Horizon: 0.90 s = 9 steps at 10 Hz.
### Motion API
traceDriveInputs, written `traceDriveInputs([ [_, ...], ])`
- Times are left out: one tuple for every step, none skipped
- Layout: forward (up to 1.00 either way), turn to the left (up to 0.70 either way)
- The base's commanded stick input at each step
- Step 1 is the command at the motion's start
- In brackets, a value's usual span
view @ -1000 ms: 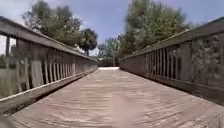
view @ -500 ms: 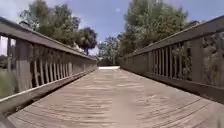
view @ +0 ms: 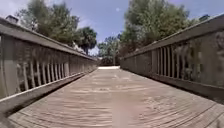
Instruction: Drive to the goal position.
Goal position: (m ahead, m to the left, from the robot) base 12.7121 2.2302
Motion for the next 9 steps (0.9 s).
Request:
traceDriveInputs([
  [0.5, 0.0],
  [0.5, 0.0],
  [0.5, 0.0],
  [0.5, 0.0],
  [0.5, 0.0],
  [0.5, 0.0],
  [0.5, 0.0],
  [0.5, 0.0],
  [0.5, 0.0],
])
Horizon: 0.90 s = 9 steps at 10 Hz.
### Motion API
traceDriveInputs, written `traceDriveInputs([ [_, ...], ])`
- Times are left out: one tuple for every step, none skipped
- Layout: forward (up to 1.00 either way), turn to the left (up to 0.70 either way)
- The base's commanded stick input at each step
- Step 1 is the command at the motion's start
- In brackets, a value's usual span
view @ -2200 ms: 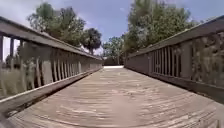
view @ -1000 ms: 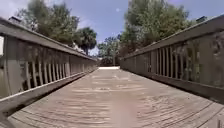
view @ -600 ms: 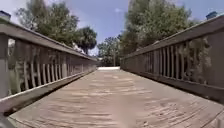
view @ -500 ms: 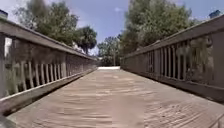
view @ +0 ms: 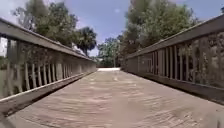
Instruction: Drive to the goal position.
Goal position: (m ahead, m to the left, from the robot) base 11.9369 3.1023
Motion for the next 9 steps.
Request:
traceDriveInputs([
  [0.5, 0.0],
  [0.5, 0.0],
  [0.5, 0.0],
  [0.5, 0.0],
  [0.5, 0.0],
  [0.5, 0.0],
  [0.5, 0.0],
  [0.5, 0.0],
  [0.5, 0.0],
])
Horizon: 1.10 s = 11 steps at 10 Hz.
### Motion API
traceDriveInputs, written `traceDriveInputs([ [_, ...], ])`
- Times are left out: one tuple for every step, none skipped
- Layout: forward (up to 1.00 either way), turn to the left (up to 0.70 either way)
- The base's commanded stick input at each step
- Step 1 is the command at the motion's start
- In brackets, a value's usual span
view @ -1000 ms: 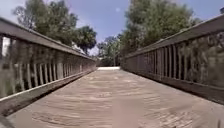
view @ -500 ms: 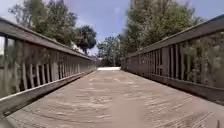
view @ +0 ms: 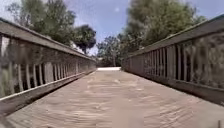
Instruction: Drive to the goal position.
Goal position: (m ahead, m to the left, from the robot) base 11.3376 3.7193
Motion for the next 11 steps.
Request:
traceDriveInputs([
  [0.5, 0.0],
  [0.5, 0.0],
  [0.5, 0.0],
  [0.5, 0.0],
  [0.5, 0.0],
  [0.5, 0.0],
  [0.5, 0.0],
  [0.5, 0.0],
  [0.5, 0.0],
  [0.5, 0.0],
  [0.5, 0.0],
])
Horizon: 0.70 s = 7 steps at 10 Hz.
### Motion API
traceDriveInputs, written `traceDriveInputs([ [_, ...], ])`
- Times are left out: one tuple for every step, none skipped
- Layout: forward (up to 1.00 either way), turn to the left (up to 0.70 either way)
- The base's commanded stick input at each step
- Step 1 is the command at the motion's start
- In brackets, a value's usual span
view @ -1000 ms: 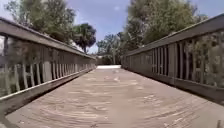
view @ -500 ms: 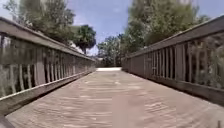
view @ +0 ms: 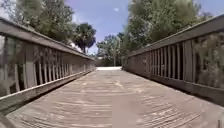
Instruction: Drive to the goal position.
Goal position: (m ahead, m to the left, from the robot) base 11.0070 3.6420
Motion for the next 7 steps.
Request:
traceDriveInputs([
  [0.5, 0.0],
  [0.5, 0.0],
  [0.5, 0.0],
  [0.5, 0.0],
  [0.5, 0.0],
  [0.5, 0.0],
  [0.5, 0.0],
])
